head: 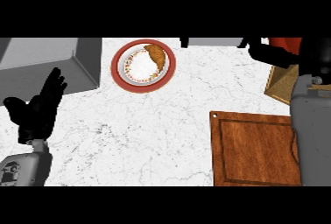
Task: Pick the bell pepper from the cutting board and place it in the basket
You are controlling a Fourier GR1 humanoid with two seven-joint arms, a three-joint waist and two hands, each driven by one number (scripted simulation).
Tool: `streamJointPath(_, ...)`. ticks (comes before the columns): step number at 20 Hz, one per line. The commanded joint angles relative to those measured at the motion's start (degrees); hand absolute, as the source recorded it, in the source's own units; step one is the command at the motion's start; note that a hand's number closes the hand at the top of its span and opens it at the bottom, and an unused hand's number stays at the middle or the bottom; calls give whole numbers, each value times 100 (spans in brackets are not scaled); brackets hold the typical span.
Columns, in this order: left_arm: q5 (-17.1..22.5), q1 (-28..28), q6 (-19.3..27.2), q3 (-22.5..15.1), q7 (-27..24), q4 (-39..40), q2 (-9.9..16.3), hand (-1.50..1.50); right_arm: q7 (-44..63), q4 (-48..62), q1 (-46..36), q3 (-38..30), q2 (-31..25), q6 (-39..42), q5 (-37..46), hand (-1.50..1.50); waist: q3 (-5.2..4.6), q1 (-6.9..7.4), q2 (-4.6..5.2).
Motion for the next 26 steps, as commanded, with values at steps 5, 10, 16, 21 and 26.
streamJointPath(5,-9,-64,-30,-85,253,-155,-38,0,-698,1922,-706,-437,-591,-39,-17,150,2,11,10)
streamJointPath(10,-81,-113,33,-68,225,-33,-51,0,-918,2334,-533,-611,-853,47,-145,150,2,-19,-3)
streamJointPath(16,44,-312,-15,53,396,-32,26,0,-2146,3638,-539,-1021,-1257,-71,-457,150,5,-3,9)
streamJointPath(21,-63,26,-38,-36,-130,62,-103,0,-2387,4358,-1196,-1324,-1643,184,-825,150,3,19,14)
streamJointPath(26,36,-48,-98,103,-8,29,38,0,-3180,3986,-577,172,-2305,-183,1011,150,-24,66,56)
